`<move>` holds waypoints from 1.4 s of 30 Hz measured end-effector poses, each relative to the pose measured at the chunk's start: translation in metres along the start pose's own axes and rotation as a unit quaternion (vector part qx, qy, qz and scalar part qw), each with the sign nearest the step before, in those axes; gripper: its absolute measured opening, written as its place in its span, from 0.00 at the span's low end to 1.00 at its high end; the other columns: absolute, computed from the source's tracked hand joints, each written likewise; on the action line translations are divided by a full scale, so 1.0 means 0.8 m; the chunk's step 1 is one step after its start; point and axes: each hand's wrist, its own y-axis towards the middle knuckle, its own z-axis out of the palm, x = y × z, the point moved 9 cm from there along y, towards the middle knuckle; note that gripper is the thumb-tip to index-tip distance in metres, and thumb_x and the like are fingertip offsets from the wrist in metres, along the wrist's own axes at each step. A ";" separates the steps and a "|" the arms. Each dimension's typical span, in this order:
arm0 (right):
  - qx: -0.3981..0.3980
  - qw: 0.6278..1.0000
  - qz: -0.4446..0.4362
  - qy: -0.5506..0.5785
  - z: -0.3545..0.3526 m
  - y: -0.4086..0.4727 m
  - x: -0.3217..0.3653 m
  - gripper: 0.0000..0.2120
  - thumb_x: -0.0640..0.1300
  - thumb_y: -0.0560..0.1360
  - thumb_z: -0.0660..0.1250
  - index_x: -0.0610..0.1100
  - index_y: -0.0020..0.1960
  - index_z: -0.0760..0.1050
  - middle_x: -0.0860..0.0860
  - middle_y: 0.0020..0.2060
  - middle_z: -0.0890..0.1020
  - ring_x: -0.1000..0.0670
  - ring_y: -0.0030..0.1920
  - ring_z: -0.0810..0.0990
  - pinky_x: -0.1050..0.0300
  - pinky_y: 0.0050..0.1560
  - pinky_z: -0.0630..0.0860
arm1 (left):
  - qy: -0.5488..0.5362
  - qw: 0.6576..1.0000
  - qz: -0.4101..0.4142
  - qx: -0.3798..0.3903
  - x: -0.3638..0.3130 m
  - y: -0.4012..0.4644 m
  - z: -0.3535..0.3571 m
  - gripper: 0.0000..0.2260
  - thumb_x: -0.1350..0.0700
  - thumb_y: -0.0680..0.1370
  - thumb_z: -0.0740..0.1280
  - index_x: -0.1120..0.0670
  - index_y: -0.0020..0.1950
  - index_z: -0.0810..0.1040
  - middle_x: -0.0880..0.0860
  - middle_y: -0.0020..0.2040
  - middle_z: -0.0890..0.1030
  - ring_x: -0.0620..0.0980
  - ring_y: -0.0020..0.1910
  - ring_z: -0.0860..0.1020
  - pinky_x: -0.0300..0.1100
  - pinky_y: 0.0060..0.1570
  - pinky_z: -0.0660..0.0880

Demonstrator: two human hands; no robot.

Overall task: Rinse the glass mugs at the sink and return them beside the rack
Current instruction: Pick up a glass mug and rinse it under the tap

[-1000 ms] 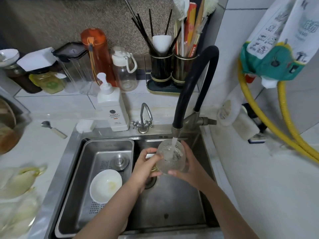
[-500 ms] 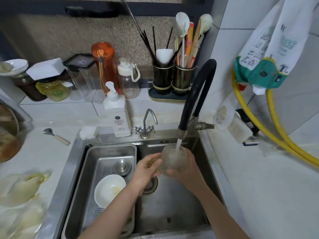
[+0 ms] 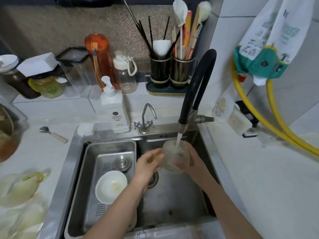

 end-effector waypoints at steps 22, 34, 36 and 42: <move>0.038 0.999 0.015 -0.010 -0.006 0.016 -0.023 0.33 0.51 0.66 0.75 0.50 0.68 0.68 0.50 0.61 0.77 0.49 0.62 0.77 0.47 0.61 0.77 | -0.022 1.000 0.001 0.019 0.006 0.010 0.011 0.15 0.65 0.76 0.67 0.51 0.60 0.79 0.44 0.43 0.84 0.40 0.43 0.80 0.34 0.45 0.77; 0.049 0.998 0.047 0.020 0.002 0.015 -0.049 0.32 0.47 0.69 0.75 0.53 0.70 0.67 0.55 0.61 0.77 0.54 0.62 0.77 0.56 0.57 0.79 | 0.003 1.000 -0.018 0.020 0.020 0.023 0.000 0.15 0.62 0.76 0.67 0.50 0.61 0.78 0.47 0.50 0.84 0.42 0.47 0.82 0.34 0.46 0.79; 0.058 0.997 0.056 0.011 0.009 0.018 -0.047 0.32 0.51 0.67 0.75 0.56 0.68 0.68 0.58 0.60 0.76 0.56 0.61 0.76 0.59 0.56 0.78 | 0.004 1.000 -0.020 0.012 0.021 0.023 -0.009 0.15 0.61 0.76 0.68 0.50 0.62 0.79 0.49 0.53 0.84 0.46 0.52 0.82 0.39 0.50 0.79; 0.050 0.997 0.053 0.034 0.002 0.018 -0.054 0.30 0.45 0.69 0.75 0.55 0.68 0.68 0.54 0.62 0.77 0.54 0.62 0.76 0.55 0.57 0.79 | 0.012 1.000 -0.011 0.019 0.017 0.024 0.002 0.15 0.63 0.76 0.67 0.53 0.62 0.78 0.49 0.51 0.83 0.41 0.47 0.81 0.33 0.46 0.78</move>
